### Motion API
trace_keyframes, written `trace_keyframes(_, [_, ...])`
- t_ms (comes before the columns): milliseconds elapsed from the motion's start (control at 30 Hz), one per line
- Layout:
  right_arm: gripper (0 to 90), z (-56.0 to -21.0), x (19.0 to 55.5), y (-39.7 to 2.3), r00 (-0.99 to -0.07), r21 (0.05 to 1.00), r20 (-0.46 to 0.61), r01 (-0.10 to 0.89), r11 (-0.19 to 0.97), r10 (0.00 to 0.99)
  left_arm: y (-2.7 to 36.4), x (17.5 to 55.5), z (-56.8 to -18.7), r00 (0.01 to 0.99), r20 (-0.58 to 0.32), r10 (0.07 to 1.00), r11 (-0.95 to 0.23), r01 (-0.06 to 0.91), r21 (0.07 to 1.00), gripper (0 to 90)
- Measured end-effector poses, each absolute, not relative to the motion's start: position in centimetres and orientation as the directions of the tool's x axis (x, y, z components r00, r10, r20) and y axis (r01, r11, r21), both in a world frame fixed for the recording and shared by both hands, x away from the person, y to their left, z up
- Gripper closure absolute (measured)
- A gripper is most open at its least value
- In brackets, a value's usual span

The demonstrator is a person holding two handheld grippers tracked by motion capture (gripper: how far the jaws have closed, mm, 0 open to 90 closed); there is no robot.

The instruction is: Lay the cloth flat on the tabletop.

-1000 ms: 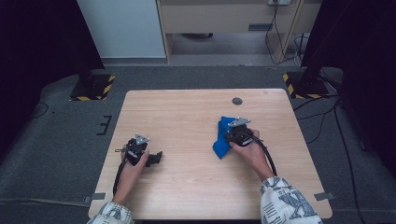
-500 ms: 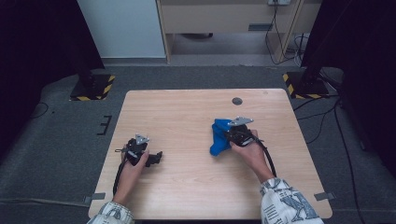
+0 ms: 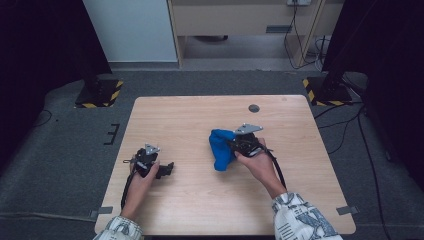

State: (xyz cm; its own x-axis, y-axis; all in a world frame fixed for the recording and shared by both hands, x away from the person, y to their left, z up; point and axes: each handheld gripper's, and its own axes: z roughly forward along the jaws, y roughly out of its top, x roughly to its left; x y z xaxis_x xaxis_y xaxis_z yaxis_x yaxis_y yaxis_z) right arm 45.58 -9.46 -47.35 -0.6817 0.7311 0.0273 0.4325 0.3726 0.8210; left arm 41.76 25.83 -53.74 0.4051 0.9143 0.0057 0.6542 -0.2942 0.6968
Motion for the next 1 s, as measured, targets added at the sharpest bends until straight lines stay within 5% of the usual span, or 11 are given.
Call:
trace_keyframes(500, [80.3,-46.6,44.5,-6.3,-0.717,0.823,0.076,0.437,0.363,0.692,25.8,41.8,-53.7,0.412,0.009,0.911,-0.301,0.651,0.697,0.0])
trace_keyframes(700, [45.9,-46.6,44.2,-5.6,-0.734,0.817,0.083,0.438,0.376,0.674,25.5,41.7,-53.5,0.433,0.037,0.901,-0.335,0.637,0.695,1.0])
trace_keyframes(800, [35.5,-46.3,44.0,-5.8,-0.736,0.822,0.071,0.425,0.378,0.674,25.2,41.6,-53.3,0.435,0.063,0.898,-0.352,0.627,0.694,3.1])
trace_keyframes(1000, [30.6,-45.6,43.4,-6.5,-0.743,0.836,0.074,0.410,0.365,0.665,25.2,41.4,-52.9,0.434,0.049,0.900,-0.338,0.620,0.708,3.4])
